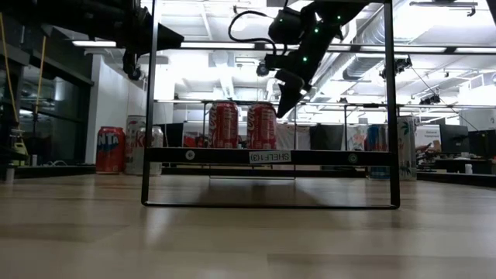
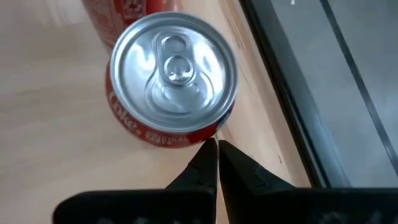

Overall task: Place canned beverage on shelf
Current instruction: Put the red soda can on the shelf aligned with the other red soda can

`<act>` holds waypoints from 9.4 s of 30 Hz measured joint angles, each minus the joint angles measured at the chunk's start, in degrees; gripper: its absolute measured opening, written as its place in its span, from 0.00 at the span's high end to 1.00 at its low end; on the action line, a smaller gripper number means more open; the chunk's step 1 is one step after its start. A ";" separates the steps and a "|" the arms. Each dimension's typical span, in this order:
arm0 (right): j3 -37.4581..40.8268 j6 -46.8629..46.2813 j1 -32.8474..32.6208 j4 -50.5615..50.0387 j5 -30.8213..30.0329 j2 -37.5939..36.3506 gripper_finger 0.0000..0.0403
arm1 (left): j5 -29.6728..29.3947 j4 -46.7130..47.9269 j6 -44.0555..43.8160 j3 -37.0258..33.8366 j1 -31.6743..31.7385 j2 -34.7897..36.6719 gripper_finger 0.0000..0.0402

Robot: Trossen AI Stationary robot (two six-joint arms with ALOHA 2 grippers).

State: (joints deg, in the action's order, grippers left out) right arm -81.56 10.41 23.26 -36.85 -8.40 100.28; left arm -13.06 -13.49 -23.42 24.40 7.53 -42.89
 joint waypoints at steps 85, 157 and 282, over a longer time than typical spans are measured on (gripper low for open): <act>-0.07 -18.48 -0.89 -18.55 2.60 -29.36 0.53 | 16.79 28.88 10.10 28.85 5.75 -7.59 0.40; -0.13 -110.62 -80.16 -45.88 16.00 -14.47 0.17 | 13.86 29.24 2.62 28.85 5.77 -7.83 0.40; 13.51 -93.99 -69.77 -47.83 6.21 -8.99 0.21 | 12.16 28.54 2.51 28.83 5.79 -7.85 0.40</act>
State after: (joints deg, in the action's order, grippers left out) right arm -68.05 -83.58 -46.51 -84.68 -2.19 91.29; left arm -0.90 15.05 -20.91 53.23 13.32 -50.74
